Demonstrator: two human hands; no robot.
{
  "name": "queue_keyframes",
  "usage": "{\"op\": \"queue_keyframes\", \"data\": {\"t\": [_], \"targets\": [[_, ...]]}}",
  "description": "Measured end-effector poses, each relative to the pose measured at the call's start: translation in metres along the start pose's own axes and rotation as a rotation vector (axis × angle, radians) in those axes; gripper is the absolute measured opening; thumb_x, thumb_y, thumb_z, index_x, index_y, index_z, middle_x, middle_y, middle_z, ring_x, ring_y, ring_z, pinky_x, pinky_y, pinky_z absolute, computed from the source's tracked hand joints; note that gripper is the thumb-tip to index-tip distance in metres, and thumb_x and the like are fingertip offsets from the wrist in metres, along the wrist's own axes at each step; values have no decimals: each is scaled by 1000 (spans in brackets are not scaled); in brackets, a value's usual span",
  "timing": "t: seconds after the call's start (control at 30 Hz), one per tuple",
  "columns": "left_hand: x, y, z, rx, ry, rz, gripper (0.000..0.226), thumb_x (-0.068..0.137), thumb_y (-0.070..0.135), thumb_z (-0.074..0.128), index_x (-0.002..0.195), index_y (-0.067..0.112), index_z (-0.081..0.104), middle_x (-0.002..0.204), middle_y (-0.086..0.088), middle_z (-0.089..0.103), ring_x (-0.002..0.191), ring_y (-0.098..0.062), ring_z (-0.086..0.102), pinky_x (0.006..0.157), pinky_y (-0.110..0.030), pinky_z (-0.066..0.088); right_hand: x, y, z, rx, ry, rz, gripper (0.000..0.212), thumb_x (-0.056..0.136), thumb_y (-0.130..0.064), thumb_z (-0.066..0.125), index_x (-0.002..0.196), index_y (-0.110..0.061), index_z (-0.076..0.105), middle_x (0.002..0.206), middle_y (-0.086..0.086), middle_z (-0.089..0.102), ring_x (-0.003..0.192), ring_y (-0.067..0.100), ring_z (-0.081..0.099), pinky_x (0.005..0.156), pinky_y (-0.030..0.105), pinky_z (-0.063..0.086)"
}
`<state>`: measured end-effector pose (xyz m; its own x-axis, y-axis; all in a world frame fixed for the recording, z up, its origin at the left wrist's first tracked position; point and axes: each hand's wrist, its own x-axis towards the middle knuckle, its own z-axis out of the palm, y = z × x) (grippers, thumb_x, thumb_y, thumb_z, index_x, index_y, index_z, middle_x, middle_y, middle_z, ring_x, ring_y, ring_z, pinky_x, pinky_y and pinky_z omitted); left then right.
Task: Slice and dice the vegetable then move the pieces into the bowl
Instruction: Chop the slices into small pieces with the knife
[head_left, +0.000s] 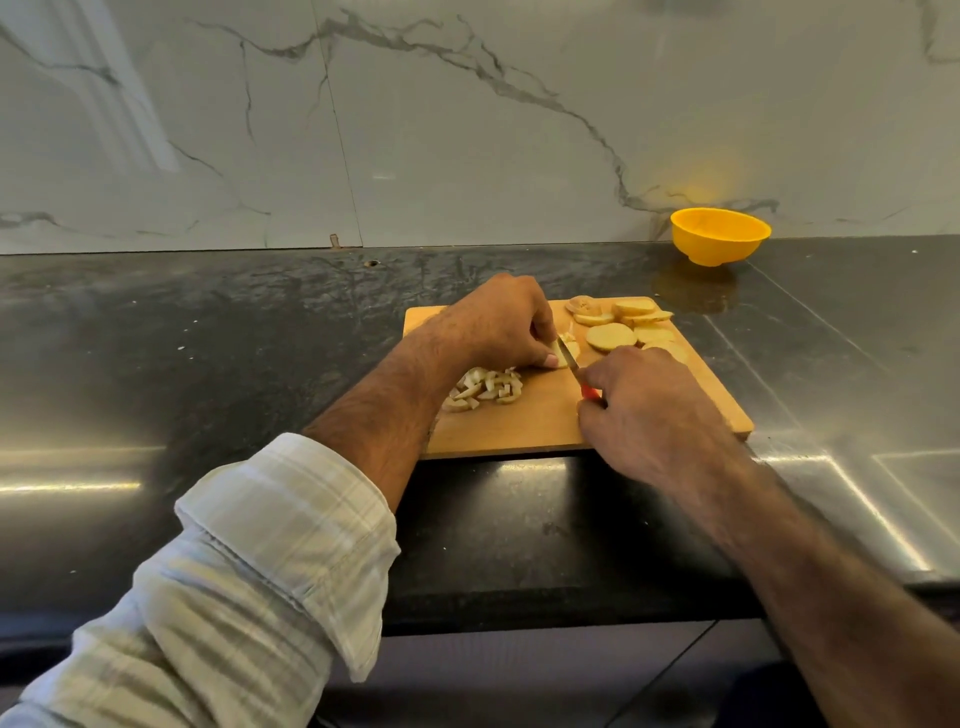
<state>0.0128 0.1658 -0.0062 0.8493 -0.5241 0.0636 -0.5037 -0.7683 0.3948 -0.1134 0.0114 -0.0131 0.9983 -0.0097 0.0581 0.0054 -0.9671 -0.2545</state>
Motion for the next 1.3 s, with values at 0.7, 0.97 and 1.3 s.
{"op": "queue_keyframes", "data": {"t": [0.7,0.97,1.3], "targets": [[-3,-5,-7,-6,-1,-9,18,86,24,88,102,21,82,100,9,76,95,-6,70,83,-23,57,-1,-13,-3,-7,-6,17,41,93,-33,71,133,-28,65,120,-3,61,98,14,50,73,27,44],[0,0,-9,27,-4,-36,12,86,24,88,94,21,80,98,8,76,94,-9,70,88,-29,60,15,-26,-5,-26,8,21,33,91,-26,71,124,-21,67,101,-2,59,92,17,56,74,31,51],[-6,-11,-16,-8,35,8,13,86,19,87,96,24,82,96,14,70,91,-4,65,71,-15,48,0,-12,-4,62,77,-33,36,95,-28,67,131,-26,70,114,-2,69,95,14,59,69,26,49]]}}
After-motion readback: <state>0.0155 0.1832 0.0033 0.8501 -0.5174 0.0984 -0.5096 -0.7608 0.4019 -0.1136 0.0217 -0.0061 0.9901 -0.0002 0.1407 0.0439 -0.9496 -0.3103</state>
